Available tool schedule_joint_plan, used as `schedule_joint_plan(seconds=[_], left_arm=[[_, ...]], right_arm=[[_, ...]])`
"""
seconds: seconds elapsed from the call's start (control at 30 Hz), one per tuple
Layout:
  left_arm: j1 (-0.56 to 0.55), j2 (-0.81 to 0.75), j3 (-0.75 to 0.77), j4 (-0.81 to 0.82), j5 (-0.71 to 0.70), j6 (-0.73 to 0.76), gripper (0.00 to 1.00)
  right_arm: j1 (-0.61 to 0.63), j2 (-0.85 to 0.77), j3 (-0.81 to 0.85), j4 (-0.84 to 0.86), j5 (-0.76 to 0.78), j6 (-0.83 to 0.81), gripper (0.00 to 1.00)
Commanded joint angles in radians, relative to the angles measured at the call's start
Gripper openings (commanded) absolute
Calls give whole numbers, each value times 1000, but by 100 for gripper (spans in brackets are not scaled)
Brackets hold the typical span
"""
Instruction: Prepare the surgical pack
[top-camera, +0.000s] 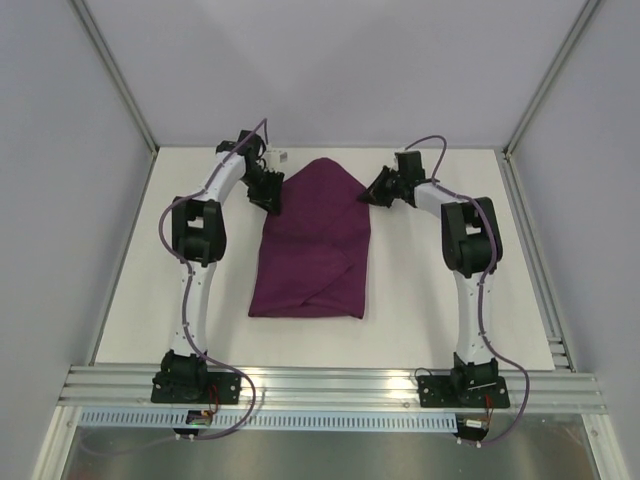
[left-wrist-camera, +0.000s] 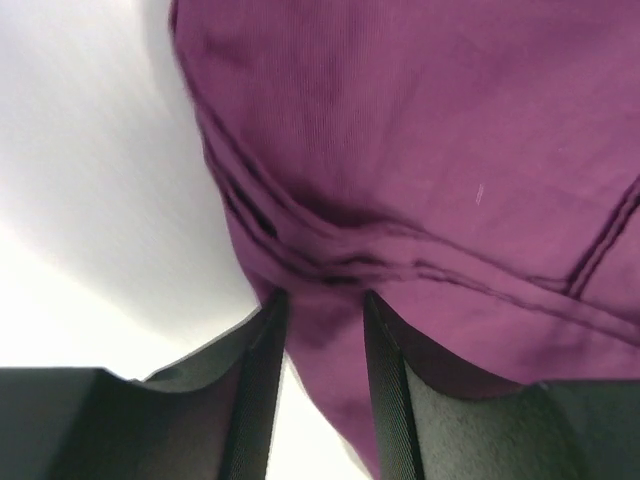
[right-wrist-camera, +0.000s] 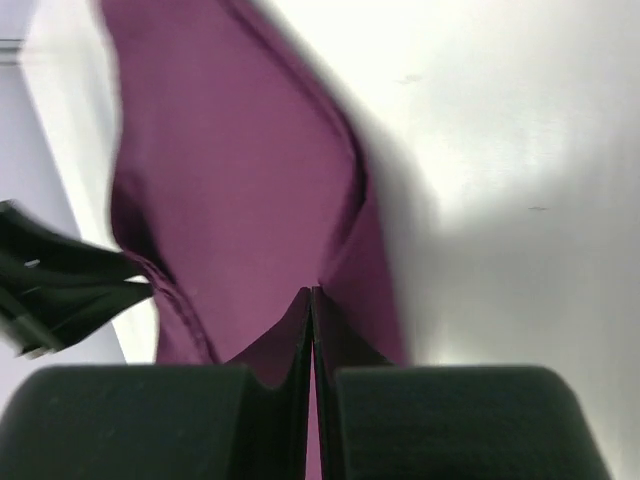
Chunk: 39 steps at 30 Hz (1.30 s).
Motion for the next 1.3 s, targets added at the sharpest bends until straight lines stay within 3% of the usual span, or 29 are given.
schedule_joint_plan(seconds=[0.0,0.17,0.3,0.43,0.57,0.67,0.8,1.0,1.27], left_arm=[[2,23,38,-48,-118,-11,46],[3,11,50,4,-241,-54,46],[2,-88,8,47,-180,-67,52],[2,-221,-7,8,-160,-53,55],[2,-437,-193,-44,-129,-2,60],[2,-547,-333,-77,-129,24,66],[2,-609,-447,-99,-161,82,71],[3,-534,-447,-65,-152,113,74],[2,-350,-300,68,15,17,80]], right_arm=[[-7,74,48,-19,4,62,0],[-18,85,99,-67,23,52,0],[-19,21,140,-150,10,6,1],[-16,-134,142,-245,29,-56,4],[-18,-393,53,-359,68,-108,8],[-18,-493,-10,-460,116,-177,22],[-16,-581,-74,-500,151,-261,48],[-18,-472,-67,-398,119,-315,56],[-21,-118,191,-472,118,-377,56]])
